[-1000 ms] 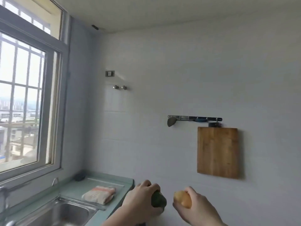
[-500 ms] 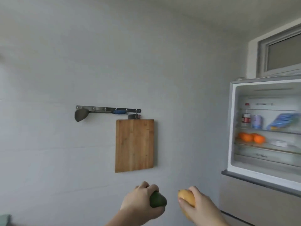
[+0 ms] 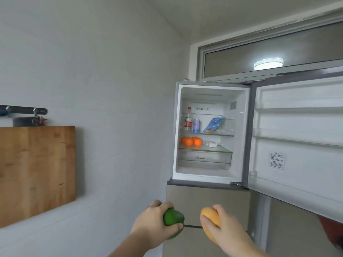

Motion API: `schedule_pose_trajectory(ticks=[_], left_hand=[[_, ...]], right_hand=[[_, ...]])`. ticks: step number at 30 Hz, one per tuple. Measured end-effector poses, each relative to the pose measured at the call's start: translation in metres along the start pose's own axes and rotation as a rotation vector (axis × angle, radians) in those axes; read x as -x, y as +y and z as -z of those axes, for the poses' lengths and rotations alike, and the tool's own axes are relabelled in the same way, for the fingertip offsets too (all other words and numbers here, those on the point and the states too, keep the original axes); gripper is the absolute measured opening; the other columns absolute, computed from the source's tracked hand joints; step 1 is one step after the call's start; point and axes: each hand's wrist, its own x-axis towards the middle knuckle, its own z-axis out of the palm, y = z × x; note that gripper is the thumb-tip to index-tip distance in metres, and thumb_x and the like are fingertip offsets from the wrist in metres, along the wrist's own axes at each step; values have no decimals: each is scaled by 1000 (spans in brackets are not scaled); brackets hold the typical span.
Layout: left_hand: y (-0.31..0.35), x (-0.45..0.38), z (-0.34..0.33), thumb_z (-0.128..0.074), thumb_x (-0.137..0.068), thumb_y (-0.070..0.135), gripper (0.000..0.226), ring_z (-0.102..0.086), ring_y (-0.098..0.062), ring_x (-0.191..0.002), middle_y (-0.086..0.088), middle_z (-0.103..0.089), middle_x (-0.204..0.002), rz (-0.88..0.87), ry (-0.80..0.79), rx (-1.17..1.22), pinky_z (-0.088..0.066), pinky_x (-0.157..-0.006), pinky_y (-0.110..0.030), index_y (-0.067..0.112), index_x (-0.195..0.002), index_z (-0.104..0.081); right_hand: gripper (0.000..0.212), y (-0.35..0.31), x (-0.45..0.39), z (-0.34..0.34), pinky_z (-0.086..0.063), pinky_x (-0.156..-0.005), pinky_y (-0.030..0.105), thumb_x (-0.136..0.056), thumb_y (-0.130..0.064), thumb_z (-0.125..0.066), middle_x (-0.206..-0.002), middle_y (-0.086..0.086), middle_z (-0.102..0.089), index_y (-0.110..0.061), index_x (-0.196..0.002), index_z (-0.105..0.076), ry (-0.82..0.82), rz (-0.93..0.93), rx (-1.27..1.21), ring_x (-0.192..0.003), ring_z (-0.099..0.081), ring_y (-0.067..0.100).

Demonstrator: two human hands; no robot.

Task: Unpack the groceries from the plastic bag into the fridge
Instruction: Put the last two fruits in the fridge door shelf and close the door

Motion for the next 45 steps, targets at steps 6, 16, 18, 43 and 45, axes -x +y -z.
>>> schedule_pose_trajectory(ticks=[6,16,18,43,45], left_hand=[[59,-62,-42,-60,-67,69,55,-57,-11,-103,17,-47,-112,-89,-27,-32,-51,-87,-30,45,-117,-51],[144,-150,-109,-61,-72,68,58,-54,-9,-110,16,-47,-123,-297,-108,7,-48,-92,-28,47,-124,-49],[153,-171,-123,-61,-72,69,58,-53,-10,-112,15,-48,-124,-333,-117,22,-47,-94,-28,46,-124,-49],[217,-434,-234,-63,-70,56,54,-52,-7,-103,18,-40,-117,-714,-227,378,-49,-92,-30,44,-119,-45],[229,-443,-244,-62,-70,57,56,-53,-8,-103,18,-40,-118,-723,-239,366,-49,-91,-29,44,-121,-44]], right_hand=[[48,67,-36,43,-46,-81,30,-83,-64,-50,-112,-8,-59,-36,-121,-43,71,4,-14,-97,-58,14],[42,143,-78,99,-49,-81,29,-77,-69,-49,-106,-13,-57,-45,-111,-42,197,-45,8,-92,-58,7],[37,154,-89,106,-48,-82,27,-79,-67,-50,-107,-14,-56,-46,-108,-40,224,-71,28,-94,-56,6],[43,240,-279,143,-49,-85,27,-74,-57,-61,-105,-14,-52,-47,-112,-45,513,-306,206,-95,-58,4],[43,258,-285,152,-49,-85,29,-74,-51,-62,-106,-14,-50,-47,-112,-43,512,-327,212,-95,-58,6]])
